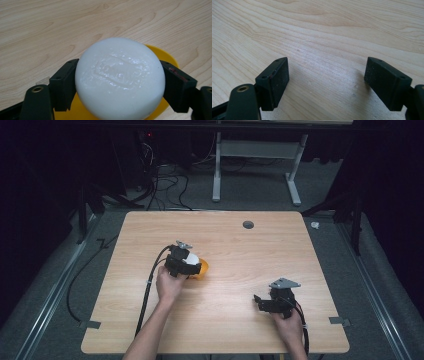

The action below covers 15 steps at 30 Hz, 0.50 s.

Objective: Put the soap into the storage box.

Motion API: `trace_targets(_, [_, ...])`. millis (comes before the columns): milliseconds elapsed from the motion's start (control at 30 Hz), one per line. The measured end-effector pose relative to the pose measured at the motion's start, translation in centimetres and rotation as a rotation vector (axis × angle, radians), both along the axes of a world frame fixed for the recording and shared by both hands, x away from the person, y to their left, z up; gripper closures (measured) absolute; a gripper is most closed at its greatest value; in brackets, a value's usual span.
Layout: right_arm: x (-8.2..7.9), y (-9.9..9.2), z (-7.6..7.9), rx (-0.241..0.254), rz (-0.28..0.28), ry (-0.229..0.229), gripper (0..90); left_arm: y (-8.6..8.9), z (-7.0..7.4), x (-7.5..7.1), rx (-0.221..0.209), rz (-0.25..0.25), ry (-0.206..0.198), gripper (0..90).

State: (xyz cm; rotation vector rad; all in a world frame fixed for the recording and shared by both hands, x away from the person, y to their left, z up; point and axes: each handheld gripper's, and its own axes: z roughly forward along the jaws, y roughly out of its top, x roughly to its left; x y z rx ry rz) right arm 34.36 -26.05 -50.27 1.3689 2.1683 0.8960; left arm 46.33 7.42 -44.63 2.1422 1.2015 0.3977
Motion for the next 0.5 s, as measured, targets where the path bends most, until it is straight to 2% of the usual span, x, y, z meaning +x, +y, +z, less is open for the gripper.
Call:
trace_targets(300, [0.0,0.0,0.0,0.0,0.0,0.0,20.8,-0.17,-0.35,0.18,0.008,0.002,0.003,23.8])
trace_targets(500, [0.0,0.0,0.0,0.0,0.0,0.0,20.8,-0.37,-0.57,0.14,0.031,-0.001,0.005,23.8])
